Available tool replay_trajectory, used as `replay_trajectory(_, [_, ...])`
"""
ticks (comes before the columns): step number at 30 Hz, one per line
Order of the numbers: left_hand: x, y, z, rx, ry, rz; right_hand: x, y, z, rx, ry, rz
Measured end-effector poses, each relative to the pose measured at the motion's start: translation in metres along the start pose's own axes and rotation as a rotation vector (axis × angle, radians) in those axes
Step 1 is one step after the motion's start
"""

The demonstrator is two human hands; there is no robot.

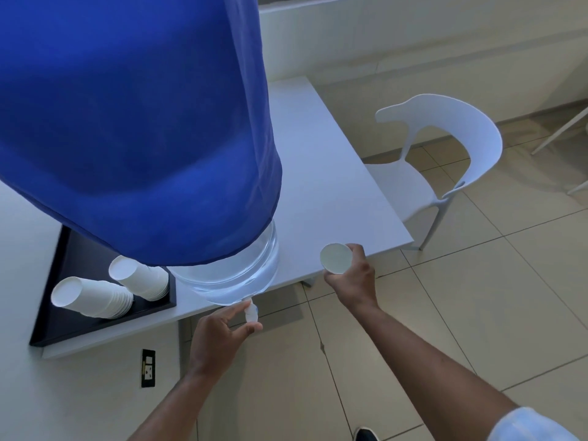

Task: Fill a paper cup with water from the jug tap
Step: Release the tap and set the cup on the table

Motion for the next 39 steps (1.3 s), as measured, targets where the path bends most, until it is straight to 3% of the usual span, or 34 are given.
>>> replay_trajectory(15, [0.001,0.006,0.001,-0.023,-0.01,0.001,0.022,0.003,0.072,0.062,0.064,-0.002])
replay_trajectory(27, [-0.002,0.001,0.0,-0.021,0.028,0.015,0.033,-0.008,0.08,0.104,0.197,-0.024])
replay_trajectory(39, [-0.006,-0.017,-0.007,-0.115,0.049,0.224,0.011,-0.016,0.047,0.237,0.314,-0.08])
Point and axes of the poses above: each hand's wrist, its own z-axis towards the middle knuckle, its own x-axis out of the palm, y = z × x, the point moved 7 cm from there along z, towards the middle knuckle, and after that the axes turned 6 degrees about y, right-handed, at the moved point
